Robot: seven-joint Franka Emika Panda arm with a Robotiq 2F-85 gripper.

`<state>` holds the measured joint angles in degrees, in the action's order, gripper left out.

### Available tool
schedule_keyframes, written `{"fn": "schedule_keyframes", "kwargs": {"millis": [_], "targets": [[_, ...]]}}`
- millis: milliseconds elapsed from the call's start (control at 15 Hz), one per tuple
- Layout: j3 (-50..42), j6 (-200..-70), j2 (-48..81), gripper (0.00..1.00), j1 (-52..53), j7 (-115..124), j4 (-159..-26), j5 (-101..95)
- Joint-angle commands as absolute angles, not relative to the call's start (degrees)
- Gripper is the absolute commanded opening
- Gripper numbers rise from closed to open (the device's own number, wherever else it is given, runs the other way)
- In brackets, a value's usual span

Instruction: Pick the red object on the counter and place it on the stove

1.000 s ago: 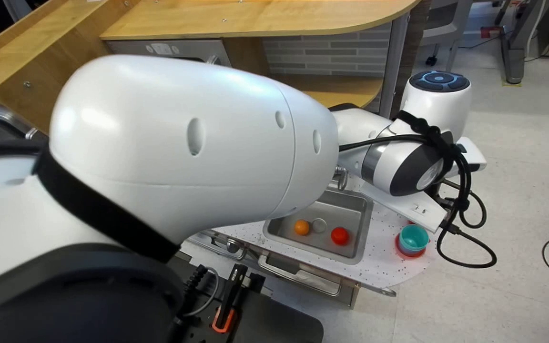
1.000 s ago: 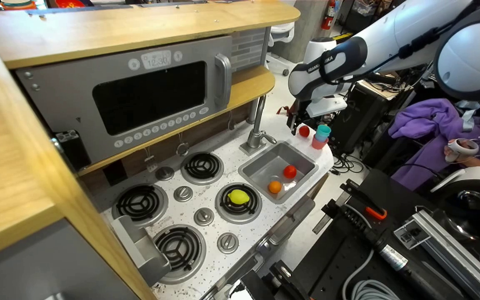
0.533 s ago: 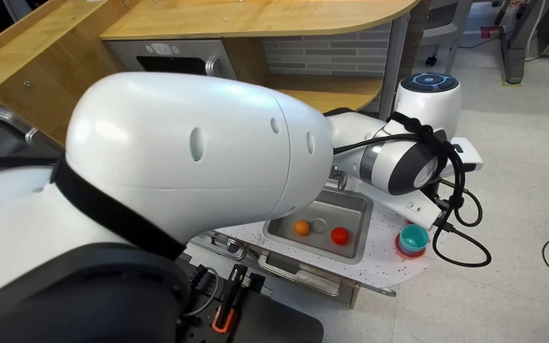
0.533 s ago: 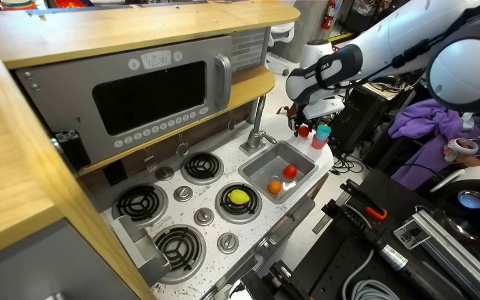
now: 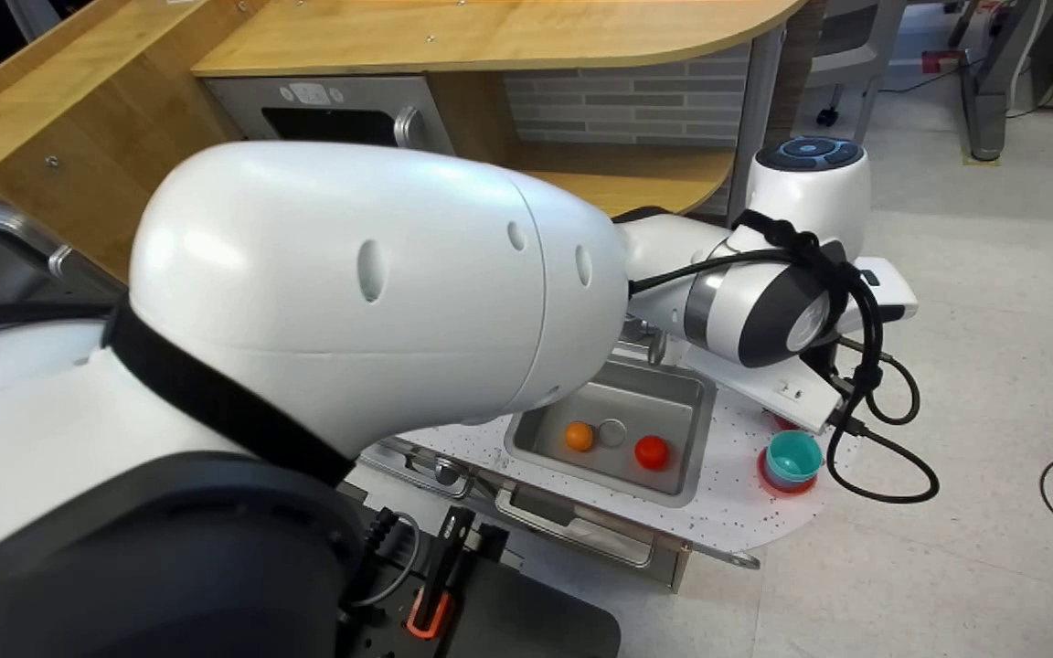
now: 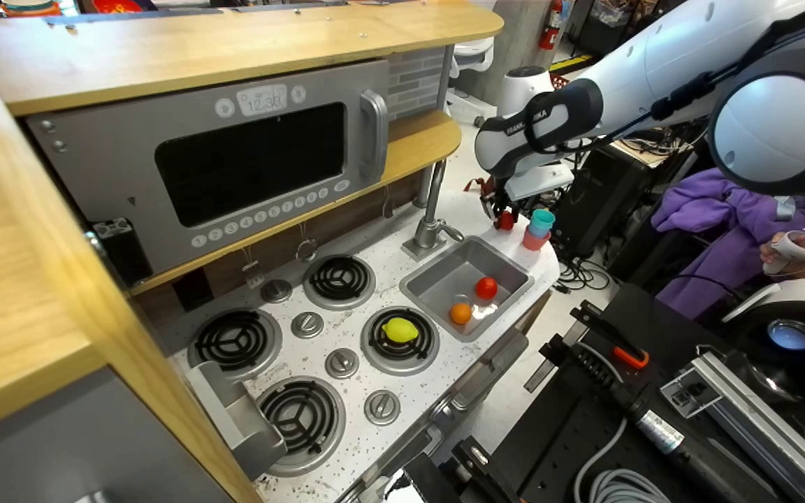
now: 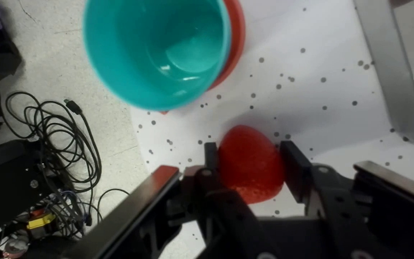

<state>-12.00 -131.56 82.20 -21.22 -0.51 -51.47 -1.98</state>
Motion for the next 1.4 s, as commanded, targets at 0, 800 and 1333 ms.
{"fn": "schedule_keyframes", "kwargs": {"millis": [0,800,1333], "targets": [[-12.3,-132.4,80.0,0.21,-19.0,-1.3,-54.5,-3.4],[-16.9,-148.0,60.5,0.21,-17.3,-2.6,-80.8,-3.9],[-5.9,-154.2,44.0,0.21,-22.9,-18.9,-101.1,-3.0]]}}
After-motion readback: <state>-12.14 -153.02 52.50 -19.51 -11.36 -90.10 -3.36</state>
